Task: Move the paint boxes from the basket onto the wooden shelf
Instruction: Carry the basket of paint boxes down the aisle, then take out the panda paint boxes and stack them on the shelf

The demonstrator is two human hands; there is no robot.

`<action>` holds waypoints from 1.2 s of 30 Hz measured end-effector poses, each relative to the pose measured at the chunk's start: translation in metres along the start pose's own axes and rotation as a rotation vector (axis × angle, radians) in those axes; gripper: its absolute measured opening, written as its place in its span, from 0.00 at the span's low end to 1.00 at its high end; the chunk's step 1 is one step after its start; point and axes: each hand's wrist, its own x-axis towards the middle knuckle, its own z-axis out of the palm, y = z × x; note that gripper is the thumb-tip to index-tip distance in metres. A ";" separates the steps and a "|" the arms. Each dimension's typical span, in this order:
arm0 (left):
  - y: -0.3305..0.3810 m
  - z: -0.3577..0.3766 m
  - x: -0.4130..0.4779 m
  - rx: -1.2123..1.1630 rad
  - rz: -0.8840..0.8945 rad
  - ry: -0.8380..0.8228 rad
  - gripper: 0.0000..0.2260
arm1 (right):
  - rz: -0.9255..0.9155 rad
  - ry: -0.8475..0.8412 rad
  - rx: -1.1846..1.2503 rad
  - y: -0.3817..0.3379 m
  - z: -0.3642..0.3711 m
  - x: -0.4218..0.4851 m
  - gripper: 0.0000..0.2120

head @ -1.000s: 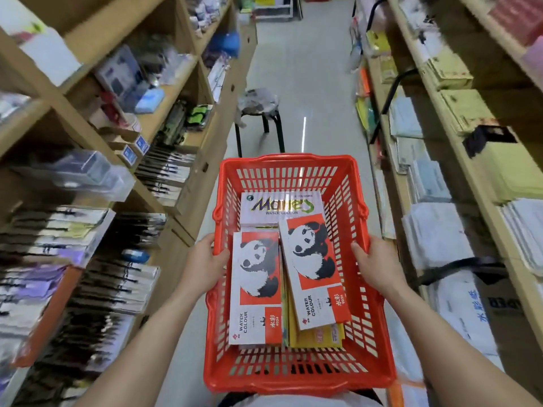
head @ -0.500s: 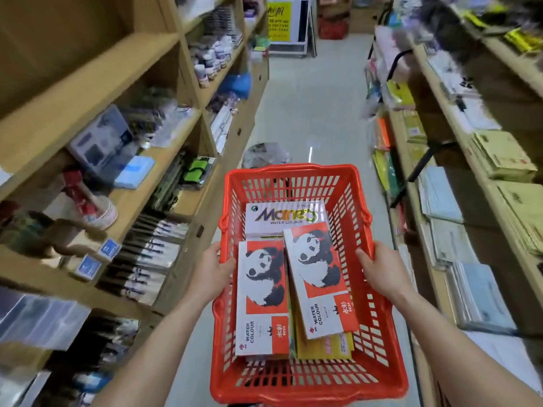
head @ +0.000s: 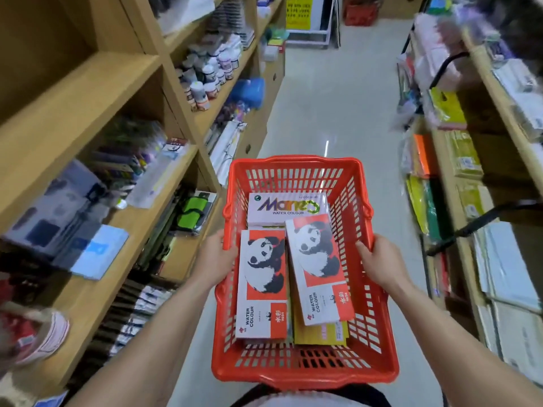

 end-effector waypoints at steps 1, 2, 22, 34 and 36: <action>0.007 0.002 0.028 0.017 -0.009 0.005 0.07 | 0.005 -0.013 0.003 -0.005 0.005 0.030 0.12; 0.012 0.005 0.057 0.028 -0.023 0.008 0.08 | 0.012 -0.028 0.007 -0.010 0.010 0.060 0.13; 0.013 0.056 0.539 0.172 -0.199 -0.091 0.13 | 0.249 -0.125 -0.090 -0.092 0.180 0.481 0.13; -0.015 0.078 0.638 0.202 -0.271 -0.165 0.12 | 0.395 -0.104 -0.220 -0.109 0.219 0.555 0.15; -0.022 0.077 0.635 0.199 -0.284 -0.183 0.12 | 0.314 0.074 -0.210 -0.127 0.217 0.542 0.20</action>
